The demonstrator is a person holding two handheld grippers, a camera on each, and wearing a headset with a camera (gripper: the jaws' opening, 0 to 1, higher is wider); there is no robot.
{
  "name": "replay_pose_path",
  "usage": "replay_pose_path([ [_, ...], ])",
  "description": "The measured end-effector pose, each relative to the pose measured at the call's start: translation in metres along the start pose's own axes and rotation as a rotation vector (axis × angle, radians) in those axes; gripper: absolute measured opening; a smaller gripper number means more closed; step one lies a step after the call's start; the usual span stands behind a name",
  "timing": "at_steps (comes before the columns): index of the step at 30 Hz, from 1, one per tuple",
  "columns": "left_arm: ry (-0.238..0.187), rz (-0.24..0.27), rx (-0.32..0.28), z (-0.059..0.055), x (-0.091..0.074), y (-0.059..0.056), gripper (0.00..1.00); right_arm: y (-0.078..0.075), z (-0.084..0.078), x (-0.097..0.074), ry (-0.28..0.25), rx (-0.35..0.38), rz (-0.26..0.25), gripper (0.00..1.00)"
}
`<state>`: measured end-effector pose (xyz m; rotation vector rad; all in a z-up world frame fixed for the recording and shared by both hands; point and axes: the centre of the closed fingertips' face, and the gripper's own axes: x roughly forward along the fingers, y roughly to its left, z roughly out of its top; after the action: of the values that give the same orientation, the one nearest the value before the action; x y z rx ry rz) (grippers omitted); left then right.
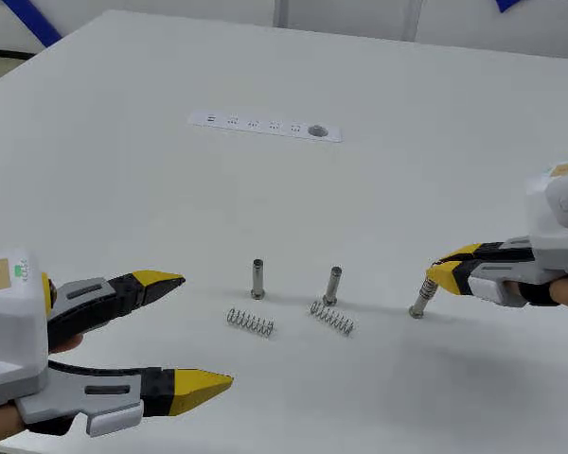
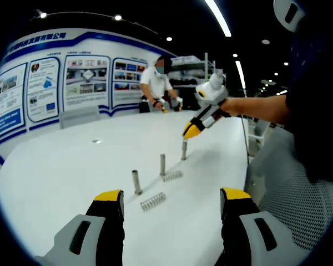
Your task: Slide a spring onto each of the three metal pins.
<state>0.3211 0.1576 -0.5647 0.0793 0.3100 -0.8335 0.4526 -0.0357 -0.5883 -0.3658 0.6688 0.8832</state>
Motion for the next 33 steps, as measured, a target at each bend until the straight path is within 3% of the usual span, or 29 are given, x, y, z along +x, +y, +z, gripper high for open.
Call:
replay_pose_path([
  [21, 0.001, 0.004, -0.003, 0.000, 0.000, 0.001, 0.72, 0.001, -0.019, 0.021, 0.044, 0.008, 0.002, 0.12],
  [33, 0.000, 0.004, -0.003, 0.000, 0.000, 0.001, 0.72, 0.001, -0.021, 0.021, 0.047, 0.010, 0.002, 0.15],
])
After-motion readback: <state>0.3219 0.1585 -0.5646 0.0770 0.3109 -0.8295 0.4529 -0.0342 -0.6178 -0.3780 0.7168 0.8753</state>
